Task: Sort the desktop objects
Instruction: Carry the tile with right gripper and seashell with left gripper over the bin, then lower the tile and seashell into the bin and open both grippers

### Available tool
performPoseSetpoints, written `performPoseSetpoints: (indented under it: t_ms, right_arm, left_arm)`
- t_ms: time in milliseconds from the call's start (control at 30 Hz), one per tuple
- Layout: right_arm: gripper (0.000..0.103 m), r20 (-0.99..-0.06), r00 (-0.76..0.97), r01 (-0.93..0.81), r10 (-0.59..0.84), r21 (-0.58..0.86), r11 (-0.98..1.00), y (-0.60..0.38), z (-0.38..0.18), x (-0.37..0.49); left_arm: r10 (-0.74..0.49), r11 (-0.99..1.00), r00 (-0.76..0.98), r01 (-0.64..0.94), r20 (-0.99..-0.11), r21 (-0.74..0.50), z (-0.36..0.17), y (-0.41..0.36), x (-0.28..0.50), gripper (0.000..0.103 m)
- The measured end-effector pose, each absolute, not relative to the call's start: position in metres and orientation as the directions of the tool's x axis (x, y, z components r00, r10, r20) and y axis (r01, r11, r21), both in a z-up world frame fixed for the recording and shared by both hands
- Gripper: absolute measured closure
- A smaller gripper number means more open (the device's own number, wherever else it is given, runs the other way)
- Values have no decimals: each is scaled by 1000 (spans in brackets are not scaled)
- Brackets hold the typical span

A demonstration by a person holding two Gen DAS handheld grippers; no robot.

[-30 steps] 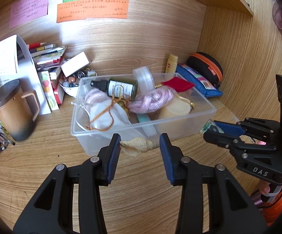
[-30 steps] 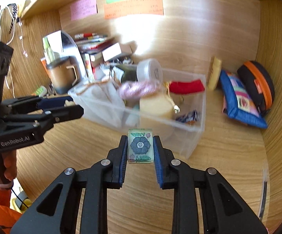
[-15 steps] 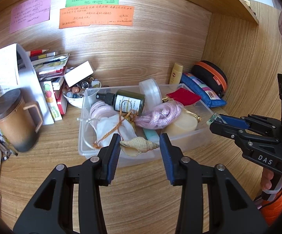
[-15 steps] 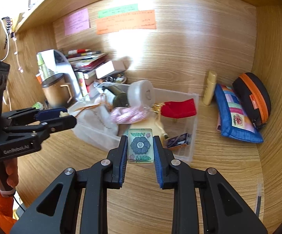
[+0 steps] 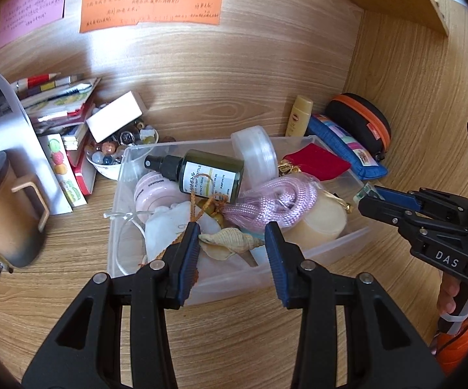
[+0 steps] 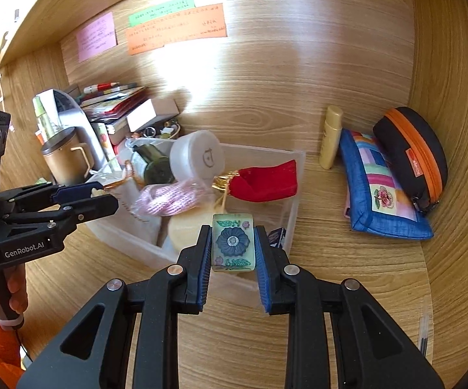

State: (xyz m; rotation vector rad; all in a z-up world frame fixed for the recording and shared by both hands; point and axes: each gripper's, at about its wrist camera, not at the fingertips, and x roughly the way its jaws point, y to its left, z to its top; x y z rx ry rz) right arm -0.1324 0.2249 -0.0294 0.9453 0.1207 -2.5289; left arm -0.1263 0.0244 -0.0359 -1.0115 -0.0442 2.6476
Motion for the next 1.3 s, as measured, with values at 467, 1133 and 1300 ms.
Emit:
performPoseSetpoints:
  t_ms: [467, 1133, 1300]
  right_arm:
    - [81, -659, -669, 416, -345, 53, -908, 223, -40, -149]
    - [64, -649, -687, 425, -327, 6, -905, 215, -36, -139]
    - [50, -628, -712, 414, -312, -17, -910, 215, -28, -130]
  left_arm:
    - [290, -952, -692, -279, -661, -126, -46, 28, -138, 62]
    - [265, -959, -697, -264, -666, -106, -43, 28, -137, 47]
    - [257, -962, -708, -254, -657, -102, -39, 29, -133, 31]
